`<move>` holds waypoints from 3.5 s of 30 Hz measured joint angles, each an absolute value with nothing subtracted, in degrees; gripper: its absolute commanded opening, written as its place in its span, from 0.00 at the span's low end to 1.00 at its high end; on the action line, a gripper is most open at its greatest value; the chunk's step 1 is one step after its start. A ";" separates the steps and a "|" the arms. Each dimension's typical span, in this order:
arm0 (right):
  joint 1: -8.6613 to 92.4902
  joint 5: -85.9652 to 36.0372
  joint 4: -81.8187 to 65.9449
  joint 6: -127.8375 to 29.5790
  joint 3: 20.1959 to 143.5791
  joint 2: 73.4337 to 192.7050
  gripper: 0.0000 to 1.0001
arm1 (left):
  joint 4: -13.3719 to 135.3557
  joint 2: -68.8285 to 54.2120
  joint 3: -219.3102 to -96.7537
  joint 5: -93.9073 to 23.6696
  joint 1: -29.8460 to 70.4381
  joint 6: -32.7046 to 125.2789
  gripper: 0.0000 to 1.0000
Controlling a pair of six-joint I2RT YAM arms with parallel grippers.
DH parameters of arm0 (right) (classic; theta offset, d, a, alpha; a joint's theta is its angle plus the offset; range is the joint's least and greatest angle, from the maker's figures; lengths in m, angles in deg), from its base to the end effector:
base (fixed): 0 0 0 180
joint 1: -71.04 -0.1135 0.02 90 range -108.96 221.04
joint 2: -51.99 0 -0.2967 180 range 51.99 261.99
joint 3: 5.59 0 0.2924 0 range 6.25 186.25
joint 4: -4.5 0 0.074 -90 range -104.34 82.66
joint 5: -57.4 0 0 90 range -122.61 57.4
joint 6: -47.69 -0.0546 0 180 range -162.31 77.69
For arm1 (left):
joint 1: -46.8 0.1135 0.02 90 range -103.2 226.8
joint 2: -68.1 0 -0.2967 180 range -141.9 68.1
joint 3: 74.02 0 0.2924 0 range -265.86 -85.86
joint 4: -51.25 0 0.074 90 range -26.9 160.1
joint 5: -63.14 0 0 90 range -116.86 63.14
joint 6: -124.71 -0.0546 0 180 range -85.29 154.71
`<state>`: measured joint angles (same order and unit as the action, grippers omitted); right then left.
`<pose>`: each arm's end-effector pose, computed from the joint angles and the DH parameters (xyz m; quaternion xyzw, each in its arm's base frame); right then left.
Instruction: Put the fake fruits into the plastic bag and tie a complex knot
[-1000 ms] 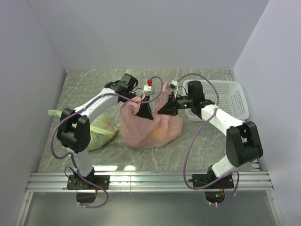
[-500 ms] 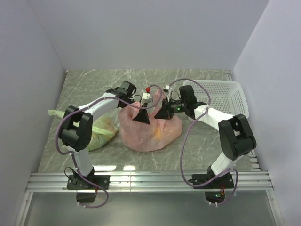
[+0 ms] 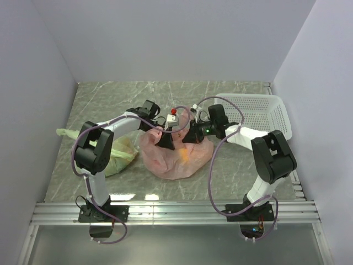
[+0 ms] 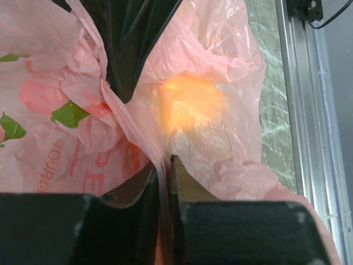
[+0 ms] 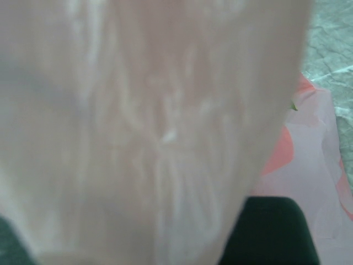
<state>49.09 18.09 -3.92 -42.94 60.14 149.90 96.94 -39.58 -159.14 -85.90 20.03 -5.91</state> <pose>0.3466 0.1852 0.1810 -0.3277 0.7738 0.4553 0.2942 0.3521 -0.2301 0.1892 0.5514 0.6594 -0.4606 0.2213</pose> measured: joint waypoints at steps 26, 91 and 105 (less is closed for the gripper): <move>48.78 10.55 -9.10 -41.89 60.60 145.88 0.00 | 97.16 -12.00 -170.31 -88.46 44.97 19.57 0.84; 42.51 -0.46 -18.15 -30.44 65.34 145.79 0.00 | 95.72 -22.62 -162.24 -59.79 18.74 30.83 0.95; 42.29 -0.75 -19.46 -27.70 65.61 146.03 0.00 | 95.37 -21.66 -161.37 -64.42 28.75 29.95 0.13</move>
<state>42.29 -0.75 -19.46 -27.70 65.61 146.03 95.37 -21.66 -161.37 -64.42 28.75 29.95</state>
